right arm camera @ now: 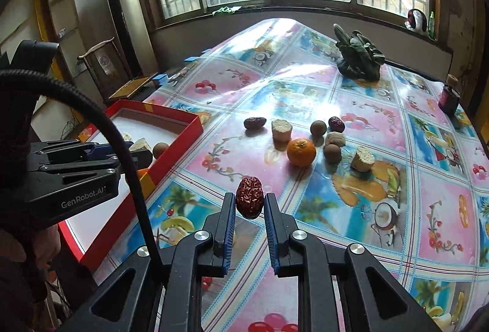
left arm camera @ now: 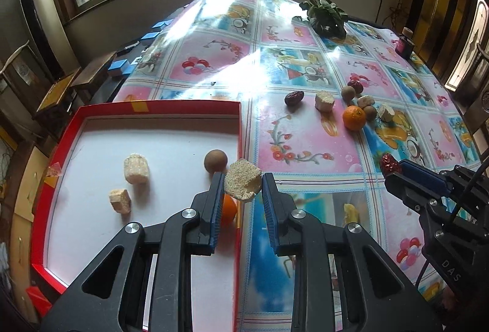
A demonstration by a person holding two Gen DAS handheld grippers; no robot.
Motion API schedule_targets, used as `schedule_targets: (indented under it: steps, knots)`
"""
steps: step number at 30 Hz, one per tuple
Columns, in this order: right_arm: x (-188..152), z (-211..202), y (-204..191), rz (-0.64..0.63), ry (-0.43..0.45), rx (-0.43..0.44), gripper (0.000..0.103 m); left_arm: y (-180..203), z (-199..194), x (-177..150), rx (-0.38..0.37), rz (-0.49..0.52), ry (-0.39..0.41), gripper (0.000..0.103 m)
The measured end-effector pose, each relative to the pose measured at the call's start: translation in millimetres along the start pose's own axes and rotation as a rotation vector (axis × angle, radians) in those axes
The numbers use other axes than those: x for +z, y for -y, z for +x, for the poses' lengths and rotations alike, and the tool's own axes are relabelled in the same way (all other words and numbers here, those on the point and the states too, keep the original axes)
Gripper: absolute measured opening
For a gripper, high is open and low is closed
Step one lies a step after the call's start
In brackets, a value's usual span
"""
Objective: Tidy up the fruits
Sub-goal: 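Carry the cake piece and red date into the red tray and open both grippers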
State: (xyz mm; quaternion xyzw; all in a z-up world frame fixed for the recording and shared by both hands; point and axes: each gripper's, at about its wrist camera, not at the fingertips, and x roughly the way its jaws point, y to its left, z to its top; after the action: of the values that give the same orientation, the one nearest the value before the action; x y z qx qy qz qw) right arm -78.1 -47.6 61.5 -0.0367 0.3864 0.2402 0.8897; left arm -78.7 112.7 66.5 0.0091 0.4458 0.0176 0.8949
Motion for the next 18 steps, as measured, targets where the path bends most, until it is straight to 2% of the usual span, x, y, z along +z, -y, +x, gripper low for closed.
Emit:
schedule_targets:
  steps: [18]
  knots:
    - [20.9, 13.8, -66.2, -0.120, -0.005, 0.099, 0.018, -66.2, -10.1, -13.5, 0.075, -0.105, 0.014, 0.024]
